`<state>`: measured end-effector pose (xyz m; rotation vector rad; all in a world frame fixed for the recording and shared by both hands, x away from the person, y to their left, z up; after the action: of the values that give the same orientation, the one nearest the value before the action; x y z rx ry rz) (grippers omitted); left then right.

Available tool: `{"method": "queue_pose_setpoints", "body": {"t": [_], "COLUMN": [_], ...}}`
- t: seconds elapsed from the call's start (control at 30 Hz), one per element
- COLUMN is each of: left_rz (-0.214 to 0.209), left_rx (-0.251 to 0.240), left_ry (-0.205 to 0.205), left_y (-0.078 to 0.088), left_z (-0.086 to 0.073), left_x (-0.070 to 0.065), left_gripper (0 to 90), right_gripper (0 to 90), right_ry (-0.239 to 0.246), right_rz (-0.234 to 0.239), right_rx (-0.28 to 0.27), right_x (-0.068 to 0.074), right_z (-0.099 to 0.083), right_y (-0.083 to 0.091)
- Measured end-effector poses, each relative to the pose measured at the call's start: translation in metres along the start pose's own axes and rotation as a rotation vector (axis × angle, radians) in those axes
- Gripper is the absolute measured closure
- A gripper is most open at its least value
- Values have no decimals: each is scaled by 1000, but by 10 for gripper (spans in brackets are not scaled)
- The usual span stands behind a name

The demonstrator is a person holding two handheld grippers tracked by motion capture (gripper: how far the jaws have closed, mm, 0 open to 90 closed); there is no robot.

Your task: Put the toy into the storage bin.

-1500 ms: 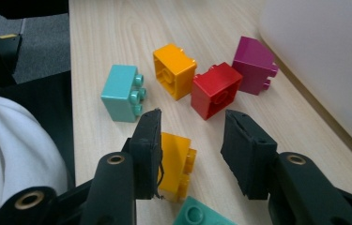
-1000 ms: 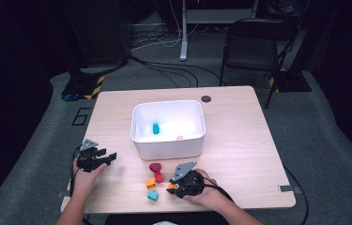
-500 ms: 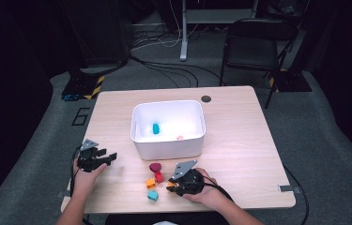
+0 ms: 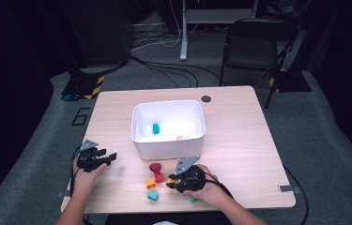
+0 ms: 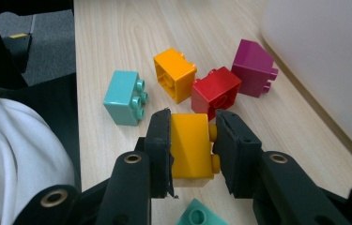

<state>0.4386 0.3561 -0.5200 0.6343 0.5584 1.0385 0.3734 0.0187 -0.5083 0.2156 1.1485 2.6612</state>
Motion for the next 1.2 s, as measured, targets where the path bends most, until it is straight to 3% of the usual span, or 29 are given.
{"method": "queue_pose_setpoints", "body": {"t": [0.73,1.2], "left_rz": [1,0], "left_rx": [1,1], "left_ry": [-6,-4], "left_y": [1,1], "left_z": [0,0], "left_x": [-1,-2], "left_gripper": [412,412], "right_gripper": [669,669], "right_ry": [-65,-69], "right_rz": [-5,-36], "right_rx": [-36,-78], "right_x": [-18,-35], "right_z": [32,67], "right_y": [46,83]}}
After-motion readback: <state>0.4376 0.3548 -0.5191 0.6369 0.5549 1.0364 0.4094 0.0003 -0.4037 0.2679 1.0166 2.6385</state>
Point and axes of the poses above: each handheld gripper's, and its own axes: y roughly backward along the jaws, z roughly out of its top, x roughly to its left, the point moved 4 cm from there along -y, roughly forward along the jaws, and after that the axes turned 6 degrees about x, right-handed, at the moved point
